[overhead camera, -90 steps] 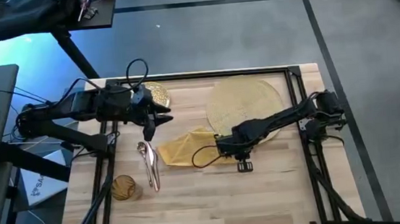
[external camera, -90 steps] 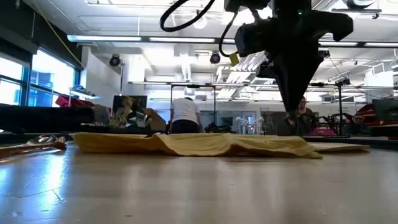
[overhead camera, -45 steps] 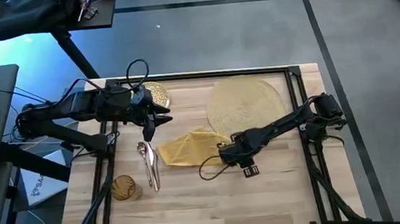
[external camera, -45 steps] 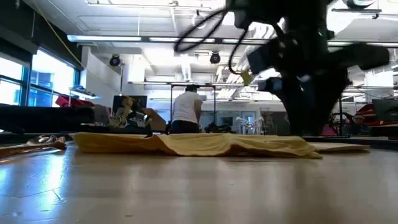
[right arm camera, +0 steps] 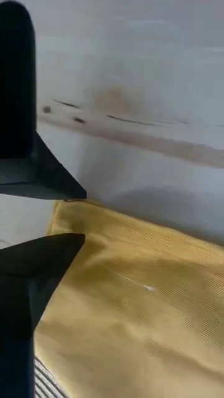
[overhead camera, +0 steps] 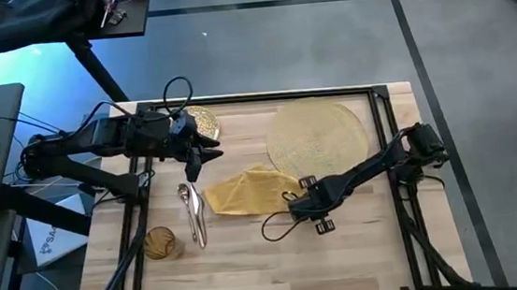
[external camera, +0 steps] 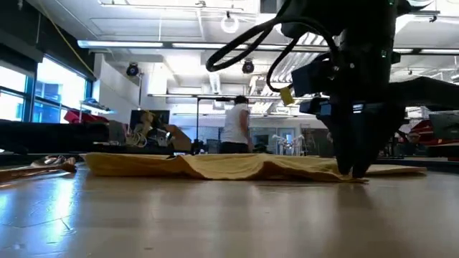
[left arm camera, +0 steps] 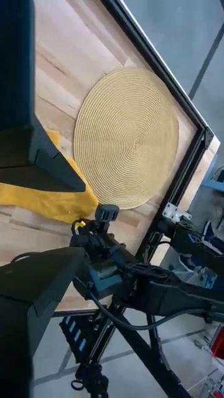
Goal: Set table place
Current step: Fold the yellow table napkin on the table
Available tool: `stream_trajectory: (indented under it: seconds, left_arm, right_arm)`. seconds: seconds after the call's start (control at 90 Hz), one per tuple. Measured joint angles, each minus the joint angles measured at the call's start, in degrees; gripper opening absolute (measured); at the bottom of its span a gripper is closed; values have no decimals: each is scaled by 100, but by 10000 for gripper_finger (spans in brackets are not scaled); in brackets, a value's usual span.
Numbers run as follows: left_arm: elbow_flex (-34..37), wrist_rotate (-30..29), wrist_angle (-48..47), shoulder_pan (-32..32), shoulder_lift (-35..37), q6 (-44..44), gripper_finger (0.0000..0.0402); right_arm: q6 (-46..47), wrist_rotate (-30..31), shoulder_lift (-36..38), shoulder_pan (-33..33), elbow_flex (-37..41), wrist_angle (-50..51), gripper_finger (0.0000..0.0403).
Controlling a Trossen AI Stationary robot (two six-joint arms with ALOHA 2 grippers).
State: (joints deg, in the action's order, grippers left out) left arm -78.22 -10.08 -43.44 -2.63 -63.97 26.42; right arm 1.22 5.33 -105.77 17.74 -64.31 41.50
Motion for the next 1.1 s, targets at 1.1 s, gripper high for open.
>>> stream_trajectory:
  seconds: [1.1]
  left_arm:
    - [7, 1335, 910, -9, -2416, -1712, 140]
  right_arm:
    - [2734, -2319, 2247, -1288, -1395, 1780, 0]
